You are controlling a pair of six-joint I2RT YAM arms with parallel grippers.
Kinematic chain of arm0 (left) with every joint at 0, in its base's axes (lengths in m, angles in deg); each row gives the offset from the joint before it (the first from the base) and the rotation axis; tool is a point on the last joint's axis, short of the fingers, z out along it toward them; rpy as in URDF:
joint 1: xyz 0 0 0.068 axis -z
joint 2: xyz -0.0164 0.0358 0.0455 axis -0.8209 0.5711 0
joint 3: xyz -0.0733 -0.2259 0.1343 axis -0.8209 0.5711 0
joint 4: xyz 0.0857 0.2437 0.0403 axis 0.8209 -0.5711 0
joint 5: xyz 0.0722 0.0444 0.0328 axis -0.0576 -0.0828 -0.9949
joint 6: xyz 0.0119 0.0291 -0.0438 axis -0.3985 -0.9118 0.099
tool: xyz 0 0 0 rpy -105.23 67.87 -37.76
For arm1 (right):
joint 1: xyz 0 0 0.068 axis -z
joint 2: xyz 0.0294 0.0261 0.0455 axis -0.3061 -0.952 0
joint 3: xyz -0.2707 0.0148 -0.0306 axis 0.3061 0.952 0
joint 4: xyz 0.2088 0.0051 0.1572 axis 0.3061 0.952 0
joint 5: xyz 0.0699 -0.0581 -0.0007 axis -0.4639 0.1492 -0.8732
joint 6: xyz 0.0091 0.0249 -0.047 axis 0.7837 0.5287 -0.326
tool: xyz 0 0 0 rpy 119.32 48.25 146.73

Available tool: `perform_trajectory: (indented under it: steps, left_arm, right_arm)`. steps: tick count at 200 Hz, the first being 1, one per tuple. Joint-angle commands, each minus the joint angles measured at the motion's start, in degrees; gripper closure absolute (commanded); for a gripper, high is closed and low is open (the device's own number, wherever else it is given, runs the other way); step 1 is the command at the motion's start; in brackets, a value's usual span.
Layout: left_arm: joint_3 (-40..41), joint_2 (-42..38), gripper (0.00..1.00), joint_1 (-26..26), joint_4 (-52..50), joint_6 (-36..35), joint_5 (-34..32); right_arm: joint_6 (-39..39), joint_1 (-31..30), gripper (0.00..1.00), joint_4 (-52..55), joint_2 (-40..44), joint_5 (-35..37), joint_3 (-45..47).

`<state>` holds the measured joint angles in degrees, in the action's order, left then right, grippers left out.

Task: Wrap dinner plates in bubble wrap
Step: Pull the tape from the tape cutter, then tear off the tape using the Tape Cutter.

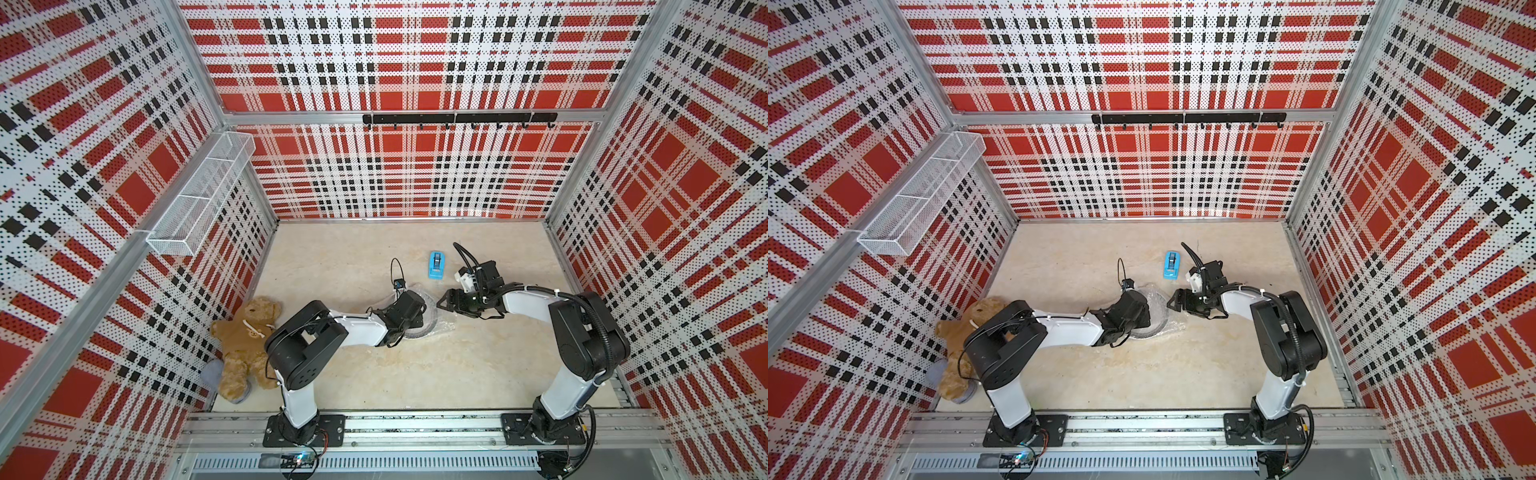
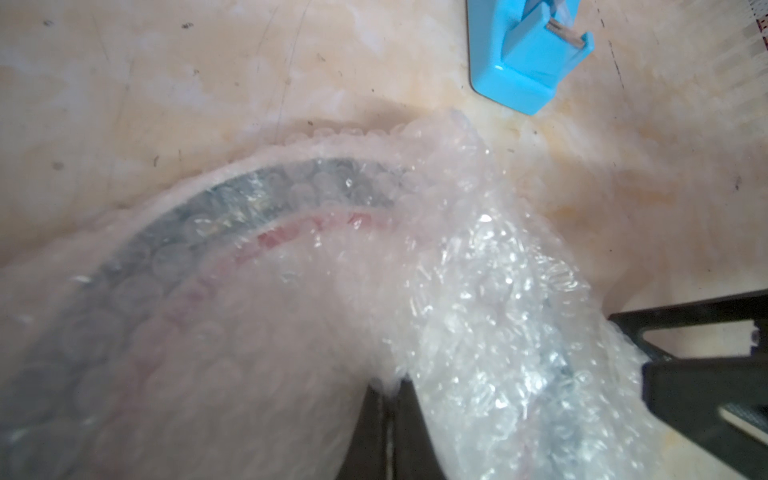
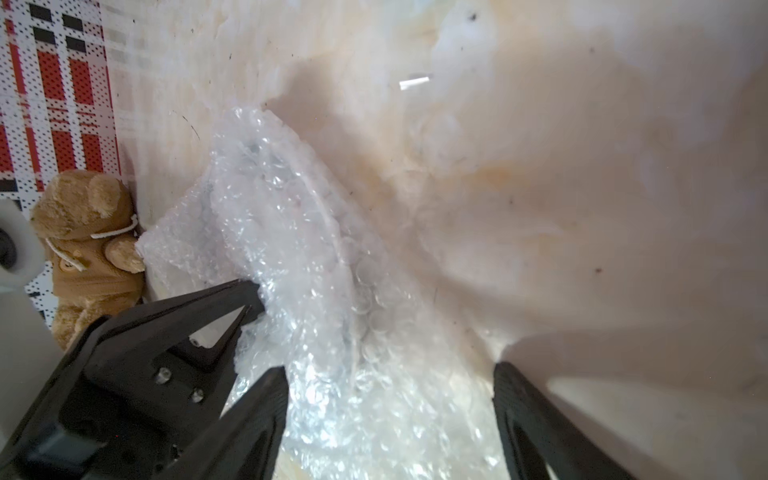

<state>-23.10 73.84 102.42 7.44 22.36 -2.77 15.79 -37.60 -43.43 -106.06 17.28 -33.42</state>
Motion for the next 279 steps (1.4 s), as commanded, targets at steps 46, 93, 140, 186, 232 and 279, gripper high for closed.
perform_trajectory:
  steps: [46,93,140,186,232,279]
  left_arm:
    - [4.1,5.7,1.0,0.9,-11.7,-0.6,7.5]
    - [4.1,5.9,1.0,0.8,-11.4,-0.8,7.9]
    - [4.6,5.6,1.0,0.7,-10.9,-0.7,8.0]
    - [4.6,5.6,1.0,0.5,-10.8,-0.6,8.2]
    - [4.6,5.8,1.0,0.4,-10.9,-0.6,8.3]
    - [4.7,5.6,1.0,0.4,-11.0,-0.4,8.1]
  right_arm:
    - [4.2,-0.3,0.13,6.9,5.8,3.1,1.5]
    - [3.2,0.3,0.19,0.6,7.5,6.2,-4.3]
    - [2.4,0.4,0.39,-16.8,-4.0,10.3,-8.3]
    - [2.5,0.4,0.46,-22.9,-9.9,9.7,-10.2]
    - [2.4,0.8,0.49,-25.7,-13.6,8.2,-10.9]
    - [4.1,0.7,0.51,-26.8,-14.7,7.7,-9.8]
